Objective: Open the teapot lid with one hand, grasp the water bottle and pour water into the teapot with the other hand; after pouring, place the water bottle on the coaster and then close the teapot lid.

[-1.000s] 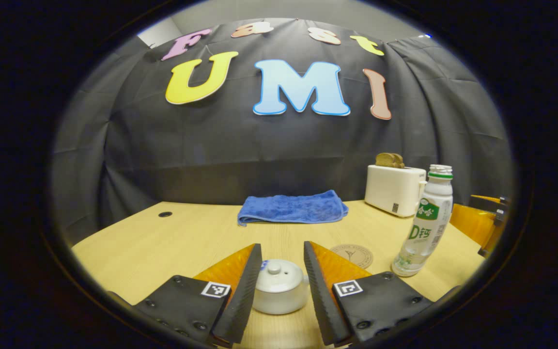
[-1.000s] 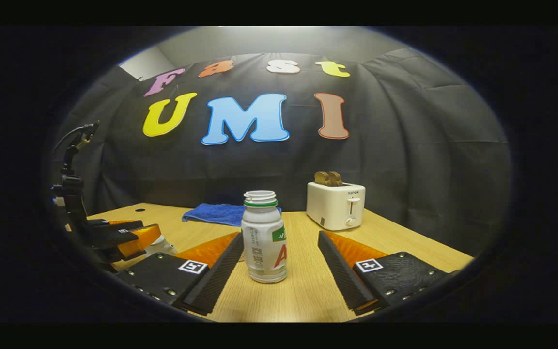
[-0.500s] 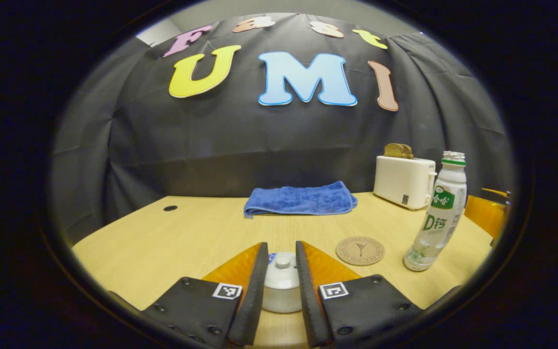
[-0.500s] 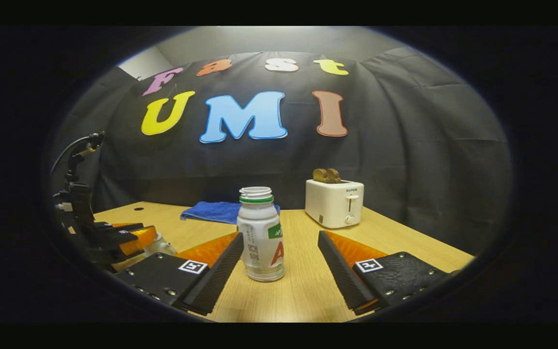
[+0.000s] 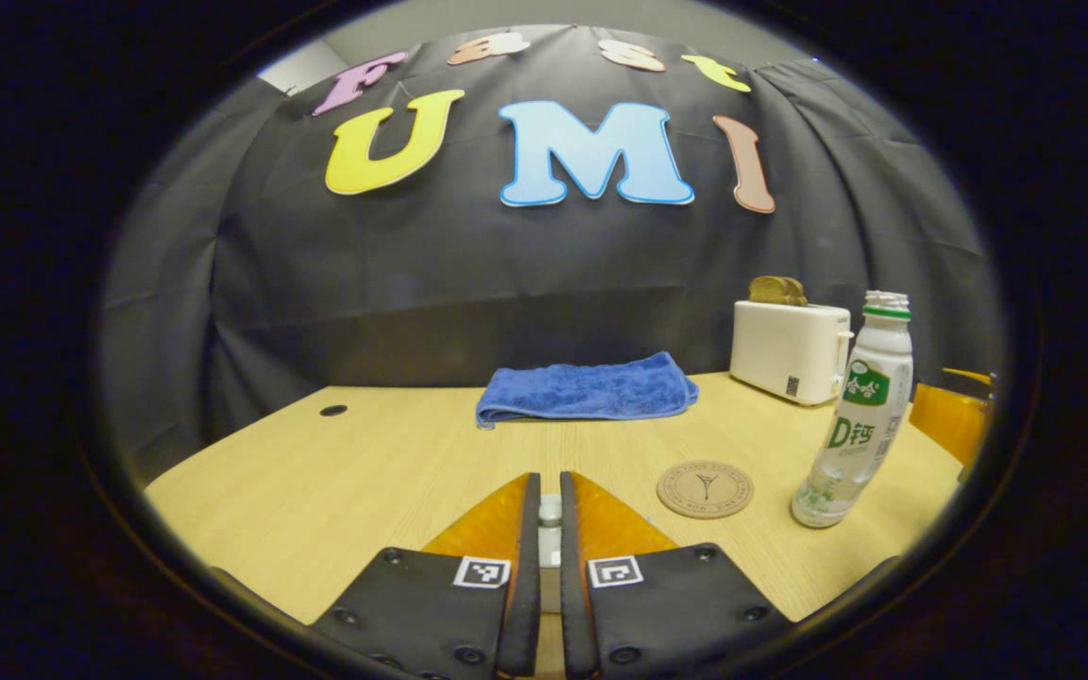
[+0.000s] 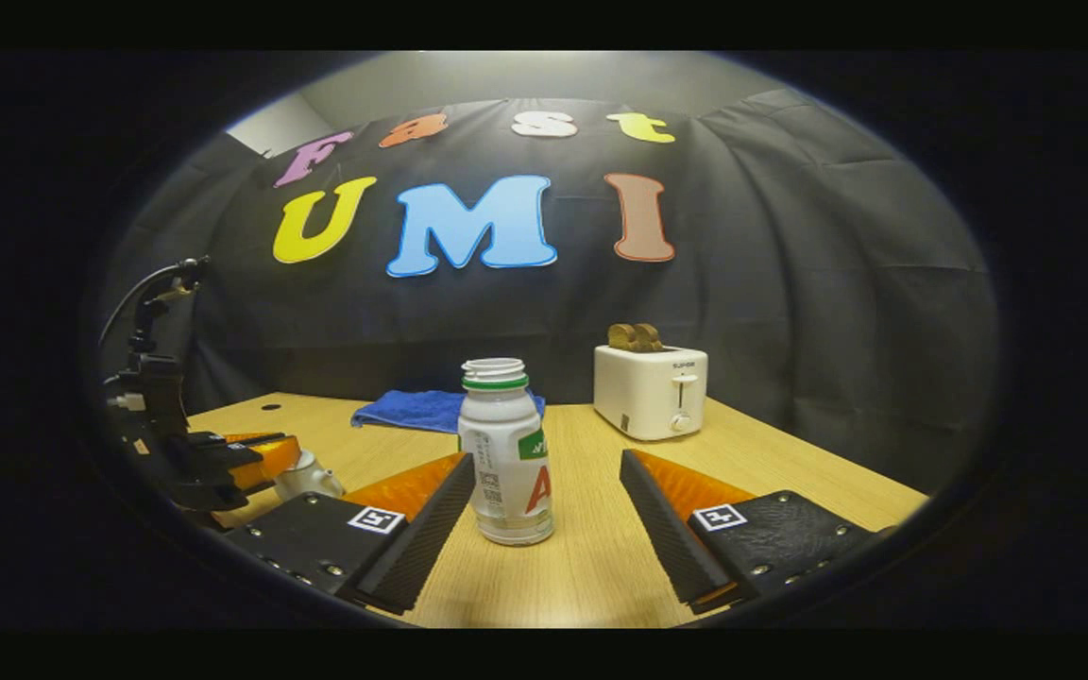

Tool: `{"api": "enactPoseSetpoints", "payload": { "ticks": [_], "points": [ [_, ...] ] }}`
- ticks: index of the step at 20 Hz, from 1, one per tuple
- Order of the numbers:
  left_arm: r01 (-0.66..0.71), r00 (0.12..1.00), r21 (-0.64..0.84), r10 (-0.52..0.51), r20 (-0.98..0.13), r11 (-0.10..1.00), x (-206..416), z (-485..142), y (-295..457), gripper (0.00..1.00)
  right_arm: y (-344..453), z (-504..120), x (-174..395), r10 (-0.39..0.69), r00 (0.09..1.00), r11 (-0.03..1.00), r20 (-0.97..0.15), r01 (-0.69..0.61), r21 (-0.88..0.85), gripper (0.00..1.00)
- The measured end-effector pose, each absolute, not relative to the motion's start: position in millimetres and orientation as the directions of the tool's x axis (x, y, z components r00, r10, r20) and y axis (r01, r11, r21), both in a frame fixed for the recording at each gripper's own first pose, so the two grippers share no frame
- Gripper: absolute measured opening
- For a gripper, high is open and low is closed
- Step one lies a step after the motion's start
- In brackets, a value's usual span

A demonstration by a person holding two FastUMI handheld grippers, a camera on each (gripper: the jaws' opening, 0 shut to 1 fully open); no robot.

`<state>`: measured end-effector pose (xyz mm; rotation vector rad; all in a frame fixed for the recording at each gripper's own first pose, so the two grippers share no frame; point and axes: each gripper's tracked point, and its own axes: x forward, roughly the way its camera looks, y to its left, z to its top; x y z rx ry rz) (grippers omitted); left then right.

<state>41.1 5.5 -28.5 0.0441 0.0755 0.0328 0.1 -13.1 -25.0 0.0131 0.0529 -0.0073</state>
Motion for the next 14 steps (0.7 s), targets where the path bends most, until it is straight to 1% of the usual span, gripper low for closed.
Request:
{"api": "enactPoseSetpoints", "payload": {
  "ticks": [1,3,4,5,6,7,9,11,12,14],
  "points": [
    [-0.031,0.997,0.046,0.034,-0.069,0.998,42.6,-29.1,5.6,0.19,-12.2,-26.5,1.0,-0.001,0.998,1.000,-0.057,0.002,0.018,0.95],
    [-0.022,0.998,0.028,0.024,-0.058,0.999,41.4,-24.2,6.5,0.12,-7.9,-29.7,1.2,0.020,0.998,0.999,-0.065,-0.018,0.032,0.95],
    [-0.017,0.998,0.014,0.018,-0.053,1.000,41.5,-21.3,7.0,0.12,-6.1,-32.0,1.6,0.028,0.997,0.999,-0.072,-0.025,0.037,0.95],
    [-0.013,0.999,0.001,0.013,-0.052,1.000,40.2,-20.7,7.6,0.08,-5.1,-34.2,2.4,0.033,0.996,0.999,-0.078,-0.030,0.042,0.95],
    [-0.007,0.999,-0.015,0.006,-0.052,1.000,39.2,-19.1,8.0,0.15,-3.9,-35.5,3.2,0.039,0.996,0.998,-0.082,-0.035,0.043,0.95],
    [0.003,0.999,-0.031,-0.005,-0.046,1.000,38.3,-17.4,6.9,0.12,-3.1,-37.8,4.0,0.043,0.995,0.998,-0.087,-0.039,0.043,0.95],
    [0.017,0.999,-0.049,-0.018,-0.034,0.999,35.1,-10.9,5.8,0.12,-2.6,-39.5,6.6,0.047,0.995,0.998,-0.092,-0.044,0.037,0.95],
    [0.020,1.000,-0.047,-0.021,-0.021,0.999,31.1,-3.4,6.5,0.12,-0.2,-41.0,9.2,0.057,0.993,0.998,-0.100,-0.054,0.032,0.95],
    [0.022,1.000,-0.047,-0.023,-0.013,0.999,28.3,1.8,7.4,0.15,1.5,-42.3,11.4,0.062,0.993,0.998,-0.105,-0.060,0.030,0.95],
    [0.022,1.000,-0.044,-0.022,0.002,0.999,20.0,10.3,11.6,0.15,3.2,-43.6,16.1,0.069,0.991,0.997,-0.112,-0.067,0.025,0.95]
  ]
}}
